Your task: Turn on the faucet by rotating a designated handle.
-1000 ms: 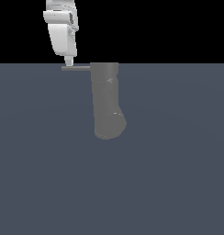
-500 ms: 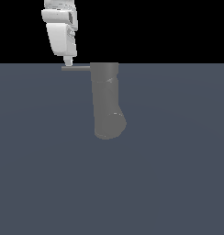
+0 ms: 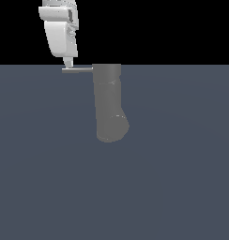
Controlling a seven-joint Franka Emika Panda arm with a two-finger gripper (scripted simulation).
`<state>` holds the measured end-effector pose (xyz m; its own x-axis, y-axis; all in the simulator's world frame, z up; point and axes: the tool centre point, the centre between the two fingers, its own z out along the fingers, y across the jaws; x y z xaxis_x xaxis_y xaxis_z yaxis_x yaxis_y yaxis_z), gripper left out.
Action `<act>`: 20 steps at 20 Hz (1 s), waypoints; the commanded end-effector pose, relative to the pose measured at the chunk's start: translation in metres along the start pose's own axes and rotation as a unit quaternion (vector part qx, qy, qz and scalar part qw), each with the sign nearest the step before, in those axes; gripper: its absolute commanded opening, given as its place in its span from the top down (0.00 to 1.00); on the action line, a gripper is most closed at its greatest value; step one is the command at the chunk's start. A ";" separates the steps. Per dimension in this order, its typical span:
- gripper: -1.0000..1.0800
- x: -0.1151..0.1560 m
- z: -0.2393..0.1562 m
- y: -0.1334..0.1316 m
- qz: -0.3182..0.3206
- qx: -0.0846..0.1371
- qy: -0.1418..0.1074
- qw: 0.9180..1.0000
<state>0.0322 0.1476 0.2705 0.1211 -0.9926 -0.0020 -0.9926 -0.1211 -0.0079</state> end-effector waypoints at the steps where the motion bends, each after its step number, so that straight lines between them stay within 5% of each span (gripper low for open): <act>1: 1.00 0.002 0.000 0.010 0.001 -0.004 0.001 1.000; 20: 1.00 0.004 0.000 0.058 0.001 -0.004 0.001 1.000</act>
<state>-0.0188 0.1418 0.2703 0.1257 -0.9921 -0.0031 -0.9920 -0.1257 -0.0065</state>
